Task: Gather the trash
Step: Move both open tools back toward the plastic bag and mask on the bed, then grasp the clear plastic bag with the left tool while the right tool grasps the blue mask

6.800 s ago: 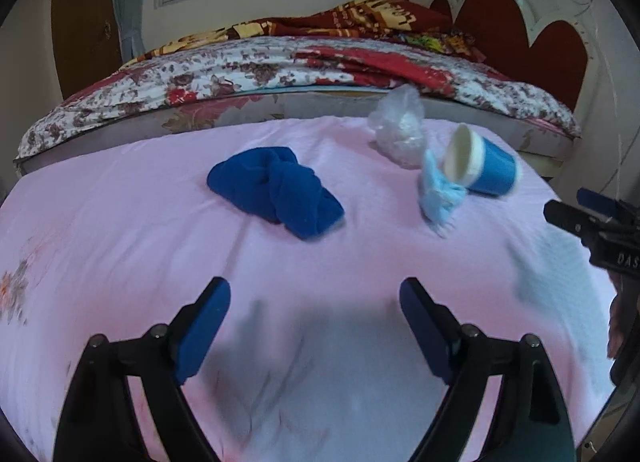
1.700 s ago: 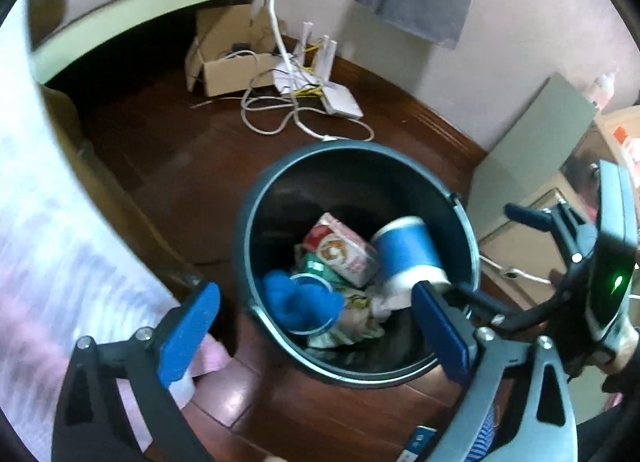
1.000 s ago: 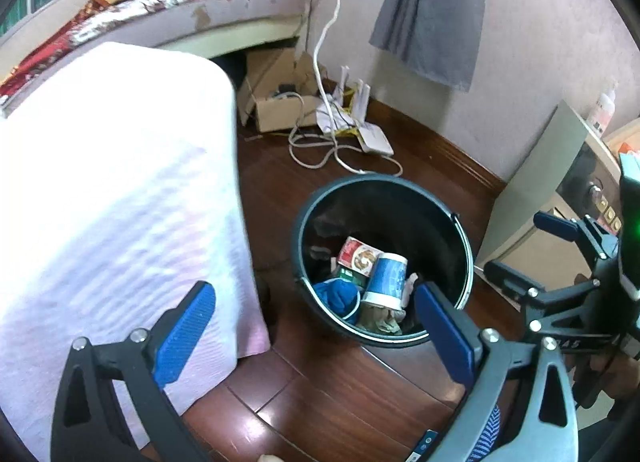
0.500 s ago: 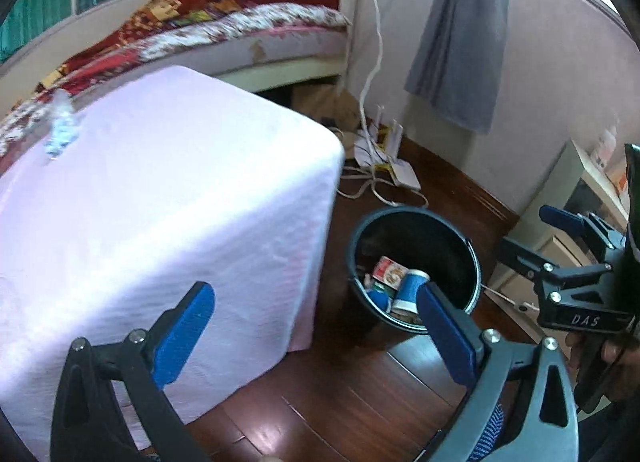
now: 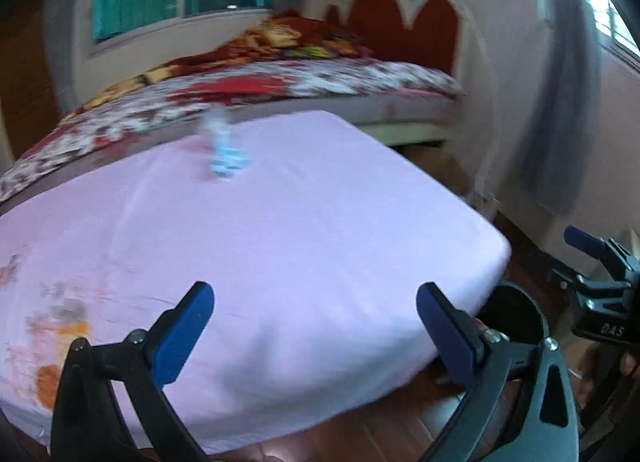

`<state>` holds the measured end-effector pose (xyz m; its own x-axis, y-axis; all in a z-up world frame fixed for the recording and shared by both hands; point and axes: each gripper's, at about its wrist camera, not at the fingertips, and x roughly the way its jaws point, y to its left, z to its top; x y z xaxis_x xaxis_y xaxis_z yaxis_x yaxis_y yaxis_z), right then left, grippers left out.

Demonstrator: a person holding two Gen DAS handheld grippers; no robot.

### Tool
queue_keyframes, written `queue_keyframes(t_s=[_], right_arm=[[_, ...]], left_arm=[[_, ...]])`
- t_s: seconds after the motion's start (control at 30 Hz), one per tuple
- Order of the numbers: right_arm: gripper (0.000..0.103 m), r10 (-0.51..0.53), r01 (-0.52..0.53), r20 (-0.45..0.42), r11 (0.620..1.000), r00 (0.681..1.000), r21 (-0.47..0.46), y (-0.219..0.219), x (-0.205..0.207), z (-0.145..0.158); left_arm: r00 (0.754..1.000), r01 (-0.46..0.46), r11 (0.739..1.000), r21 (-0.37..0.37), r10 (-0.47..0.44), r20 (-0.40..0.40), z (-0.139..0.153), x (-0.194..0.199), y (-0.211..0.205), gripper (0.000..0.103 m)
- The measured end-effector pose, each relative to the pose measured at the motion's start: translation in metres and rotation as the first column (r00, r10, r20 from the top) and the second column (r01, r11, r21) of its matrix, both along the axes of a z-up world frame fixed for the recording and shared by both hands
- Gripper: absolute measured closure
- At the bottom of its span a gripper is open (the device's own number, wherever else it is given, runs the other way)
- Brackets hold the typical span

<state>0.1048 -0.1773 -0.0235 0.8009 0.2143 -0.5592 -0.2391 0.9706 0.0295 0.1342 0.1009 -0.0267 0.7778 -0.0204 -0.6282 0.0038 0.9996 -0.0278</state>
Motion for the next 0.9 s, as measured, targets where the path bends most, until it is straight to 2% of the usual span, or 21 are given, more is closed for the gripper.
queue_keyframes(t_s=[0.1, 0.3, 0.5, 0.57, 0.67, 0.8, 0.9], right_arm=[[0.000, 0.083, -0.083, -0.025, 0.997, 0.996, 0.003, 0.047, 0.026, 0.006], [0.000, 0.172, -0.174, -0.050, 0.984, 0.984, -0.041, 0.138, 0.089, 0.009], [0.003, 0.243, -0.250, -0.082, 0.965, 0.966, -0.078, 0.231, 0.165, -0.001], [0.011, 0.255, -0.265, -0.104, 0.960, 0.961, -0.090, 0.255, 0.187, -0.007], [0.017, 0.263, -0.278, -0.144, 0.955, 0.954, -0.098, 0.291, 0.227, -0.021], [0.025, 0.265, -0.282, -0.192, 0.957, 0.945, -0.067, 0.316, 0.269, -0.036], [0.035, 0.264, -0.284, -0.246, 0.957, 0.933, -0.050, 0.330, 0.298, -0.051]], left_arm=[[0.997, -0.078, 0.997, 0.007, 0.078, 0.006, 0.000, 0.012, 0.044, 0.002], [0.982, -0.186, 0.982, 0.021, 0.186, 0.001, -0.005, 0.045, 0.108, 0.002], [0.968, -0.251, 0.968, 0.022, 0.251, -0.016, -0.017, 0.081, 0.168, 0.002], [0.965, -0.259, 0.966, 0.011, 0.260, -0.025, -0.021, 0.094, 0.182, 0.002], [0.964, -0.262, 0.965, 0.005, 0.262, -0.036, -0.027, 0.109, 0.193, 0.002], [0.965, -0.257, 0.966, 0.000, 0.257, -0.045, -0.033, 0.134, 0.204, 0.002], [0.966, -0.252, 0.968, 0.000, 0.252, -0.052, -0.037, 0.150, 0.210, 0.002]])
